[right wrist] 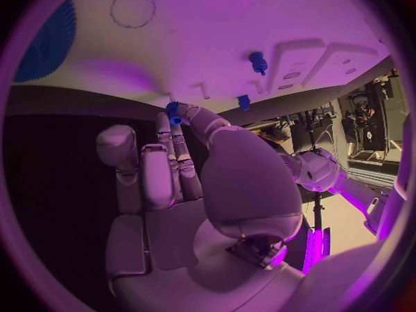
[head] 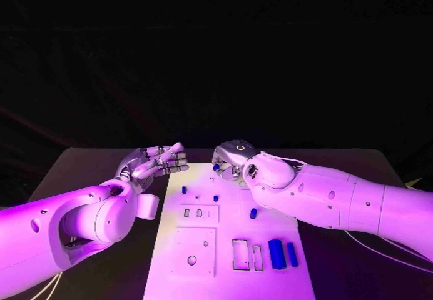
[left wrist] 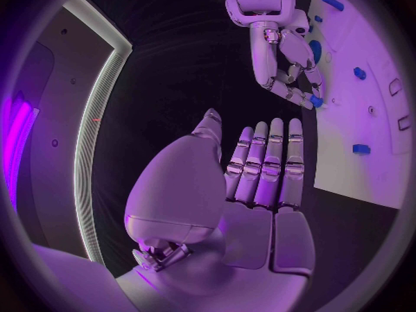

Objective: Assemble the parts on the task board

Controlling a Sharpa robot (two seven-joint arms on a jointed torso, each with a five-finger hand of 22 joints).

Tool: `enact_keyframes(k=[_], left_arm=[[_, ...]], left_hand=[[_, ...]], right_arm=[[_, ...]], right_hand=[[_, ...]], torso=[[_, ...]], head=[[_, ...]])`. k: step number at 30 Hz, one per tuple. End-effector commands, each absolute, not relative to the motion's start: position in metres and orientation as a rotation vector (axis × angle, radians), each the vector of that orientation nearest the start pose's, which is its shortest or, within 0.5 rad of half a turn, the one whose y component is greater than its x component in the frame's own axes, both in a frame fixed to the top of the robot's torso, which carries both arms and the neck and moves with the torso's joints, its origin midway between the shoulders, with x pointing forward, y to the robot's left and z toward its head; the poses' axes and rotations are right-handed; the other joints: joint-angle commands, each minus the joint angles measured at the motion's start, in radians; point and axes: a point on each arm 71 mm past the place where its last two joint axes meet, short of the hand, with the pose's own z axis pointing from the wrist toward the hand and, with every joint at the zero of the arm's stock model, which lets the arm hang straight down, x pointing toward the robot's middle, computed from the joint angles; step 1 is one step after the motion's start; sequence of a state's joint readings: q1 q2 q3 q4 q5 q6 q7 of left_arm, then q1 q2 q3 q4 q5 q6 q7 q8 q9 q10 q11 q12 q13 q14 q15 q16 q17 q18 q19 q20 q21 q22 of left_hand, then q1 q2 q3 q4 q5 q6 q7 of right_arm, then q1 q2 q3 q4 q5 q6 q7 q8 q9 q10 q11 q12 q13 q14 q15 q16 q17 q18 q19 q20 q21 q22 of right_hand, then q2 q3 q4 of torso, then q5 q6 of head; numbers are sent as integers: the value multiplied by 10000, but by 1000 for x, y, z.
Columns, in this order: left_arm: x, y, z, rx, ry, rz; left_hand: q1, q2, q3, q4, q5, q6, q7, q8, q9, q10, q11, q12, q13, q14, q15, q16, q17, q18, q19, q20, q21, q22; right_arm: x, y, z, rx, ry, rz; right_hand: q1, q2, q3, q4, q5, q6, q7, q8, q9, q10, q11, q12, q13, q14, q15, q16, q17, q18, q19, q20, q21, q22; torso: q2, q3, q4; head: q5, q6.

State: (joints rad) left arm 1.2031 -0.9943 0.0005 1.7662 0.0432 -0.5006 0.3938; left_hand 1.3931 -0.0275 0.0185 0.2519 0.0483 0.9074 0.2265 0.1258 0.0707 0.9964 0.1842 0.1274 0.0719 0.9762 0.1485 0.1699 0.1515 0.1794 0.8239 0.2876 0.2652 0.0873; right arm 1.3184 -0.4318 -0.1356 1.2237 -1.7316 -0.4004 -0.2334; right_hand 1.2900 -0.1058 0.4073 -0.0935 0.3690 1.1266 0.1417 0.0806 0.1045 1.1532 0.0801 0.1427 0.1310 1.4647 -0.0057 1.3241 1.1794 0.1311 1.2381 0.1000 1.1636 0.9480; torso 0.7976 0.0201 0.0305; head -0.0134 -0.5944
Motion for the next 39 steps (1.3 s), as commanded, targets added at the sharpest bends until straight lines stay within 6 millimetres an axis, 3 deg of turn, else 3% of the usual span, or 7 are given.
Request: enact_keyframes(k=[1, 16, 24, 27, 30, 36, 39], left_arm=[[450, 221, -143, -11756, 13133, -15045], [451, 221, -142, -11742, 13124, -15045], [451, 221, -142, -11757, 13152, -15035], [451, 221, -142, -11761, 13153, -15028], [451, 222, -142, -11764, 13149, -15016], [452, 224, -143, -11781, 13131, -14971], [453, 225, -143, -11787, 13129, -14960]], left_hand=[[-13, 65, -2, -34, 4, -1, 55, -57, -13, -79, 9, -56, -15, -20, 17, -62, -3, 19, -78, -19, -64, -9], [6, 75, -6, -44, 3, 4, 56, -65, -11, -77, 10, -64, -15, -19, 19, -78, -1, 19, -79, -18, -69, -15], [8, 76, -7, -45, 3, 4, 57, -67, -11, -78, 11, -66, -15, -19, 20, -81, -1, 19, -79, -18, -70, -16], [8, 76, -7, -45, 3, 4, 57, -67, -11, -78, 11, -66, -15, -19, 20, -81, -1, 19, -79, -18, -70, -16], [8, 76, -7, -45, 3, 4, 57, -67, -11, -78, 11, -66, -15, -19, 20, -81, -1, 19, -79, -18, -70, -16], [8, 76, -7, -45, 3, 4, 57, -67, -11, -78, 11, -66, -15, -19, 20, -81, -1, 19, -79, -18, -70, -16], [8, 76, -8, -45, 3, 4, 56, -67, -11, -78, 11, -67, -16, -20, 20, -83, -1, 18, -80, -18, -70, -16]], right_arm=[[533, -70, -160, -4536, 14350, 4876], [533, -67, -163, -4647, 14526, 4905], [533, -67, -163, -4564, 14504, 4877], [533, -67, -162, -4496, 14427, 4899], [531, -69, -161, -4415, 14337, 4942], [521, -93, -152, -3929, 14297, 5081], [517, -113, -145, -3254, 14481, 5282]], right_hand=[[4, -84, 65, -5, -55, -33, 69, -35, 5, -36, 29, 47, -7, 386, 59, 39, -8, -107, -4, 19, 47, 0], [-155, -270, 134, 137, -250, -273, 156, -156, -26, -200, 105, -21, -71, 349, 126, 47, -54, -93, -112, 77, 20, -11], [-201, -465, 153, 270, -802, -869, 270, -203, -143, -529, 222, -123, -148, 288, 239, 7, -183, -50, -317, 176, -140, -170], [-188, -570, 64, 341, -928, -1450, 232, -194, -257, -816, 243, -177, -206, 214, 262, -51, -307, -9, -461, 225, -275, -307], [-179, -598, 22, 359, -950, -1531, 222, -191, -268, -862, 242, -164, -215, 193, 261, -65, -338, 1, -502, 234, -315, -347], [-149, -581, -35, 495, -841, -1178, 229, -20, -167, -558, 205, 114, -168, 204, 243, -1, -297, -10, -443, 227, -251, -206], [-194, -624, -77, 610, -717, -944, 240, 67, -109, 233, 85, 579, 7, 226, 174, 21, -289, 3, -442, 176, -269, -204]], torso=[[3, -1, 8], [1, -4, -3], [8, 0, 9], [2, -3, 0], [5, 2, -4], [-22, -3, -23], [-54, -9, -60]], head=[[-2, -17], [23, -47], [36, -45], [43, -49], [51, -43], [38, -23], [10, -4]])
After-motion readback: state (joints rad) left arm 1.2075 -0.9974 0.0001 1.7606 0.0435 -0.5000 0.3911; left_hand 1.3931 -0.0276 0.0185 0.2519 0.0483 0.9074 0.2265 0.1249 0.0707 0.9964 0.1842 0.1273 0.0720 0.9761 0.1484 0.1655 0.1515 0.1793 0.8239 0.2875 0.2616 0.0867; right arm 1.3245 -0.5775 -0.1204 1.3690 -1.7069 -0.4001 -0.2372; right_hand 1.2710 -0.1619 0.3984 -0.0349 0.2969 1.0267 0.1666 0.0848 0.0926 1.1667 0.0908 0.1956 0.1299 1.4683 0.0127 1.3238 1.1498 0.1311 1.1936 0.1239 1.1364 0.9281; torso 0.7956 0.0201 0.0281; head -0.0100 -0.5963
